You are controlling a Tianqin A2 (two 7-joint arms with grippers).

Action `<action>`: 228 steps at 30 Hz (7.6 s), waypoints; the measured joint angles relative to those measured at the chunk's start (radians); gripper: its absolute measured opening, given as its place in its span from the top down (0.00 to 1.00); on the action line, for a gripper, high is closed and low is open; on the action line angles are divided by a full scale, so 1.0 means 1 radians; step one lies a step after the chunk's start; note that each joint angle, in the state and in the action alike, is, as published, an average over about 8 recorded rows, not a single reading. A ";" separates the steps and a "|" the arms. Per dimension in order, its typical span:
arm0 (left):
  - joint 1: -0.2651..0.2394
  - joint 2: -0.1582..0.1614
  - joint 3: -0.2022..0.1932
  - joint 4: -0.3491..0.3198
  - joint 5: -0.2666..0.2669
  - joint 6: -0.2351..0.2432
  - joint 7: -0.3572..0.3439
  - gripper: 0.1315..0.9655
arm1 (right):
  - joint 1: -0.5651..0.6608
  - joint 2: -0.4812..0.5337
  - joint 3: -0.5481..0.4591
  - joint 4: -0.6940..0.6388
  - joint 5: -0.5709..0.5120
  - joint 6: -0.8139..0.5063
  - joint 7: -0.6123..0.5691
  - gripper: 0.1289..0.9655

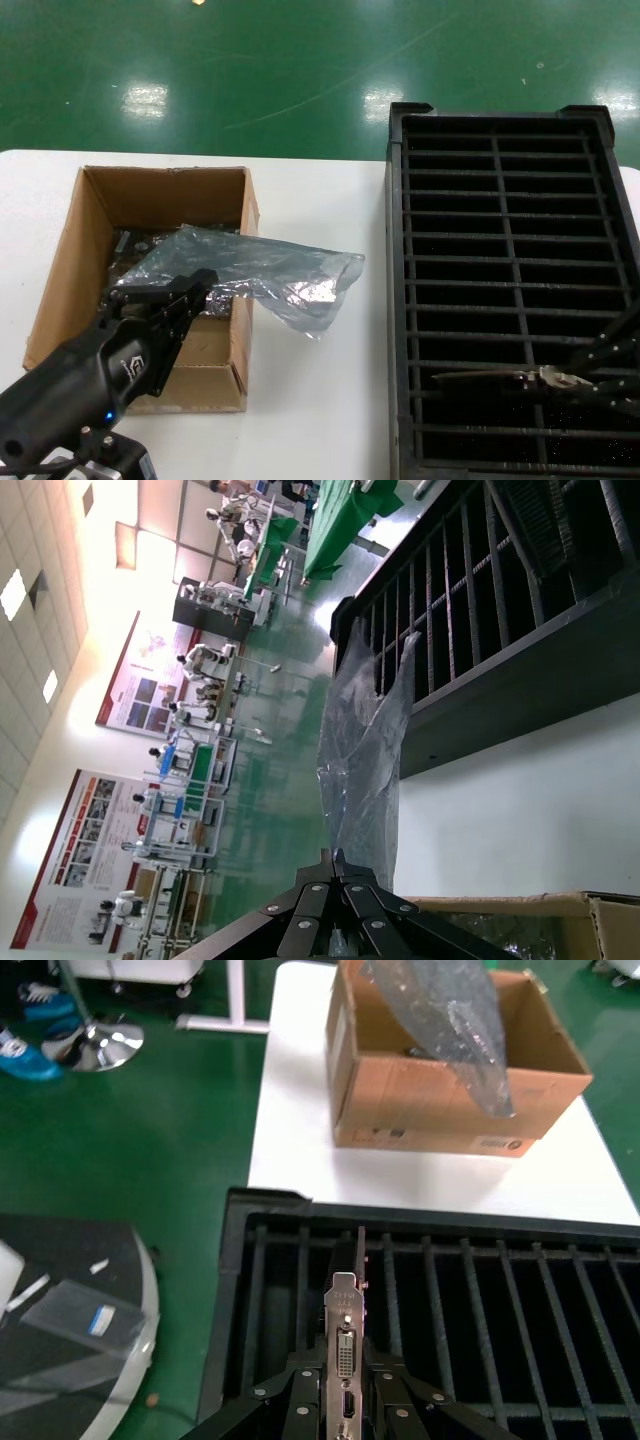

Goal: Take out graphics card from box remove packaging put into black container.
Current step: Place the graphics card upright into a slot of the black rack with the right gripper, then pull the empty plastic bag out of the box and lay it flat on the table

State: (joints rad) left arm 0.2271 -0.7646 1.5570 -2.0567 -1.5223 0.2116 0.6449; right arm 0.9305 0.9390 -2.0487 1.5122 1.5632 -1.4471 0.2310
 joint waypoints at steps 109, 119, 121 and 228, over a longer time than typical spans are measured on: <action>0.000 0.000 0.000 -0.001 0.004 0.000 -0.004 0.99 | 0.255 -0.134 -0.322 -0.024 -0.090 -0.122 0.315 0.88; 0.000 0.000 0.000 -0.001 0.004 0.000 -0.004 0.99 | 0.217 -0.116 -0.253 -0.013 -0.061 -0.103 0.313 0.73; 0.000 0.000 0.000 -0.001 0.004 0.000 -0.004 0.99 | 0.198 -0.106 -0.226 -0.013 -0.052 -0.083 0.311 0.69; -0.548 -0.010 0.495 0.185 -0.642 -0.486 -0.489 0.03 | -0.464 -0.281 0.267 0.023 0.189 0.767 0.048 0.00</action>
State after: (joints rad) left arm -0.3205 -0.7742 2.0523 -1.8715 -2.1639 -0.2747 0.1554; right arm 0.4664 0.6584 -1.7817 1.5352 1.7519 -0.6805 0.2793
